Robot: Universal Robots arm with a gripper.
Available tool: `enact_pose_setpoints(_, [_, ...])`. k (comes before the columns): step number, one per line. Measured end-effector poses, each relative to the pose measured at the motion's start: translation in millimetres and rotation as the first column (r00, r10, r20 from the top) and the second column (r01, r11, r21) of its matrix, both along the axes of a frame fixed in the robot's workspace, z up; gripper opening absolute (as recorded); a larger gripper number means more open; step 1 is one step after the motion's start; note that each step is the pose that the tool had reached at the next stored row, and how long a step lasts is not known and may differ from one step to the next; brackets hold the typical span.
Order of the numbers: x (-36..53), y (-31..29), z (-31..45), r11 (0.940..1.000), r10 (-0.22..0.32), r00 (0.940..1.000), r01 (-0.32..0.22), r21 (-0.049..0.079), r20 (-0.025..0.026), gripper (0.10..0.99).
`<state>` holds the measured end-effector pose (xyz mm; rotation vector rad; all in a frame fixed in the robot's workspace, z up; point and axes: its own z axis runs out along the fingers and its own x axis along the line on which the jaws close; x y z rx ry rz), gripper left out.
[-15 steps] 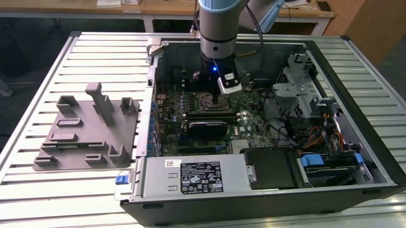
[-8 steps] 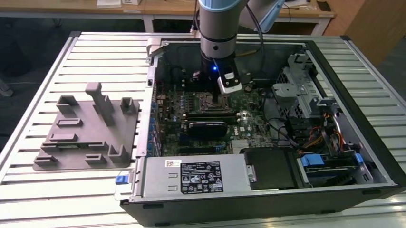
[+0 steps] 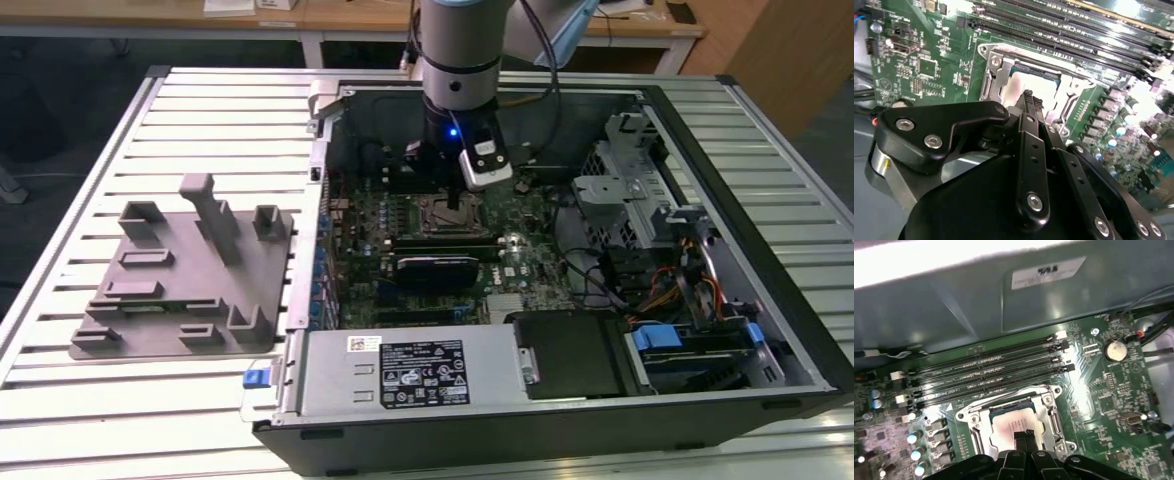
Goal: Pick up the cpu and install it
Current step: 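Install the first cpu locking lever, then install the second cpu locking lever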
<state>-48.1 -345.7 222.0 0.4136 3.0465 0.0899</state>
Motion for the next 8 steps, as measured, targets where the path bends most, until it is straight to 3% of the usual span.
enact_pose_setpoints(4, [0.0, 0.0, 11.6, 1.0000, 0.000, 1.0000, 0.000, 0.000, 0.0000, 0.106])
enact_pose_setpoints(8, [0.0, 0.0, 13.2, 1.0000, 0.000, 1.0000, 0.000, 0.000, 0.0000, 0.106])
